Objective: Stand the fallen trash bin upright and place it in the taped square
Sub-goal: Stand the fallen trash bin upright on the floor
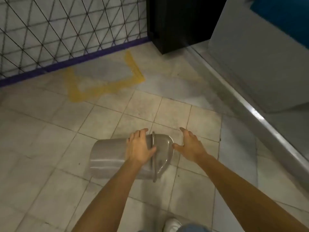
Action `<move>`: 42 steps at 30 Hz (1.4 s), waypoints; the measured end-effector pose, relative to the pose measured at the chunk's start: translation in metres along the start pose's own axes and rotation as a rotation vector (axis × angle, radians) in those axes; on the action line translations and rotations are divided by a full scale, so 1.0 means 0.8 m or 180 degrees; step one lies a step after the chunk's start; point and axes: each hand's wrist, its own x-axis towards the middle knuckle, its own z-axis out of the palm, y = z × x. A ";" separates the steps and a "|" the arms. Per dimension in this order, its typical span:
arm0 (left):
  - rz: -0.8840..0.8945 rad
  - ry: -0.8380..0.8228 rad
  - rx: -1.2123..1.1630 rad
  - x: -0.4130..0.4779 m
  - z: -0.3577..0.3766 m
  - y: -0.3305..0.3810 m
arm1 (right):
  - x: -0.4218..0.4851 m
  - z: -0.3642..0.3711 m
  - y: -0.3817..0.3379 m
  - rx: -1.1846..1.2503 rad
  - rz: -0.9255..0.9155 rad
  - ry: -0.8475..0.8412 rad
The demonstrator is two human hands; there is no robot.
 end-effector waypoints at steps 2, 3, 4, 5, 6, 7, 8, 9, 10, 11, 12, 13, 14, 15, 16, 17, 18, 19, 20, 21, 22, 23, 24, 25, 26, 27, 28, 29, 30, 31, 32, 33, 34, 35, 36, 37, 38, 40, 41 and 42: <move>0.0001 -0.0006 0.0006 0.008 0.020 -0.006 | 0.013 0.020 0.010 0.0041 0.0012 -0.0030; 0.0009 -0.0037 0.0057 0.013 0.031 -0.010 | 0.020 0.028 0.016 0.0030 0.0041 -0.0086; -0.0004 -0.0097 0.0098 0.017 0.040 -0.013 | 0.026 0.036 0.020 0.0047 0.0080 -0.0174; 0.0010 -0.0107 0.0145 0.021 0.051 -0.015 | 0.033 0.046 0.027 0.0088 0.0096 -0.0210; 0.0022 -0.0091 0.0178 0.021 0.059 -0.015 | 0.037 0.054 0.031 0.0134 0.0104 -0.0242; 0.0018 -0.0045 0.0184 0.023 0.067 -0.015 | 0.043 0.060 0.037 0.0194 0.0099 -0.0250; -0.0016 -0.0002 0.0103 0.023 0.072 -0.013 | 0.046 0.064 0.040 0.0282 0.0096 -0.0245; -0.0057 -0.0011 -0.0016 0.024 0.077 -0.011 | 0.050 0.070 0.045 0.0364 0.0090 -0.0264; -0.0120 -0.0022 -0.0170 0.025 0.078 -0.008 | 0.052 0.073 0.047 0.0423 0.0080 -0.0296; -0.0182 -0.0039 -0.0313 0.026 0.078 -0.004 | 0.054 0.077 0.049 0.0471 0.0064 -0.0325; -0.0233 -0.0047 -0.0406 0.027 0.078 -0.001 | 0.054 0.080 0.050 0.0511 0.0058 -0.0351; -0.0274 -0.0039 -0.0439 0.029 0.077 0.002 | 0.055 0.083 0.051 0.0555 0.0047 -0.0351; -0.0282 -0.0011 -0.0444 0.032 0.077 0.003 | 0.056 0.085 0.051 0.0575 0.0041 -0.0322; -0.0299 0.0014 -0.0455 0.035 0.075 0.004 | 0.059 0.085 0.051 0.0571 0.0041 -0.0288; -0.0327 0.0012 -0.0489 0.038 0.075 0.004 | 0.061 0.085 0.050 0.0550 0.0046 -0.0263; -0.0348 0.0004 -0.0526 0.039 0.074 0.005 | 0.062 0.086 0.050 0.0519 0.0054 -0.0237; -0.0354 -0.0006 -0.0569 0.040 0.073 0.005 | 0.063 0.087 0.049 0.0496 0.0057 -0.0218; -0.0362 -0.0015 -0.0622 0.040 0.073 0.005 | 0.063 0.087 0.049 0.0492 0.0052 -0.0205; -0.0366 -0.0014 -0.0697 0.039 0.072 0.003 | 0.063 0.087 0.048 0.0509 0.0035 -0.0187; -0.0375 -0.0007 -0.0801 0.039 0.070 0.002 | 0.062 0.086 0.047 0.0540 0.0002 -0.0149; -0.0374 0.0022 -0.0923 0.038 0.067 0.000 | 0.061 0.085 0.045 0.0582 -0.0036 -0.0085; -0.0369 0.0070 -0.1038 0.038 0.064 -0.003 | 0.061 0.084 0.043 0.0643 -0.0075 -0.0009; -0.0374 0.0117 -0.1137 0.039 0.058 -0.006 | 0.059 0.082 0.041 0.0712 -0.0091 0.0057; -0.0385 0.0168 -0.1230 0.040 0.052 -0.010 | 0.059 0.081 0.040 0.0784 -0.0070 0.0097; -0.0396 0.0223 -0.1319 0.043 0.045 -0.013 | 0.059 0.080 0.038 0.0853 -0.0006 0.0103; -0.0397 0.0283 -0.1409 0.045 0.036 -0.018 | 0.059 0.078 0.036 0.0927 0.0075 0.0086; -0.0399 0.0336 -0.1510 0.048 0.027 -0.021 | 0.061 0.077 0.034 0.1005 0.0163 0.0058; -0.0400 0.0382 -0.1632 0.050 0.018 -0.025 | 0.062 0.076 0.031 0.1071 0.0252 0.0032; -0.0400 0.0422 -0.1768 0.052 0.009 -0.029 | 0.063 0.075 0.028 0.1107 0.0342 -0.0007; -0.0401 0.0454 -0.1903 0.054 0.001 -0.034 | 0.065 0.074 0.024 0.1107 0.0424 -0.0074; -0.0407 0.0470 -0.2019 0.055 -0.005 -0.038 | 0.065 0.074 0.021 0.1081 0.0502 -0.0177; -0.0418 0.0491 -0.2112 0.056 -0.011 -0.041 | 0.065 0.074 0.019 0.1061 0.0585 -0.0296; -0.0419 0.0508 -0.2190 0.056 -0.017 -0.046 | 0.063 0.077 0.015 0.1081 0.0681 -0.0415; -0.0417 0.0511 -0.2283 0.056 -0.022 -0.050 | 0.061 0.080 0.012 0.1127 0.0774 -0.0533; -0.0419 0.0489 -0.2401 0.056 -0.027 -0.054 | 0.060 0.083 0.011 0.1189 0.0835 -0.0647; -0.0419 0.0445 -0.2524 0.056 -0.030 -0.057 | 0.058 0.087 0.010 0.1289 0.0890 -0.0756; -0.0421 0.0410 -0.2616 0.055 -0.034 -0.062 | 0.057 0.091 0.007 0.1427 0.0949 -0.0852; -0.0443 0.0382 -0.2709 0.055 -0.038 -0.068 | 0.056 0.094 0.004 0.1785 0.1012 -0.0959; -0.0461 0.0400 -0.2742 0.055 -0.040 -0.072 | 0.056 0.095 0.001 0.1954 0.1026 -0.0963; -0.0468 0.0432 -0.2767 0.056 -0.042 -0.076 | 0.056 0.094 -0.002 0.2090 0.1028 -0.0960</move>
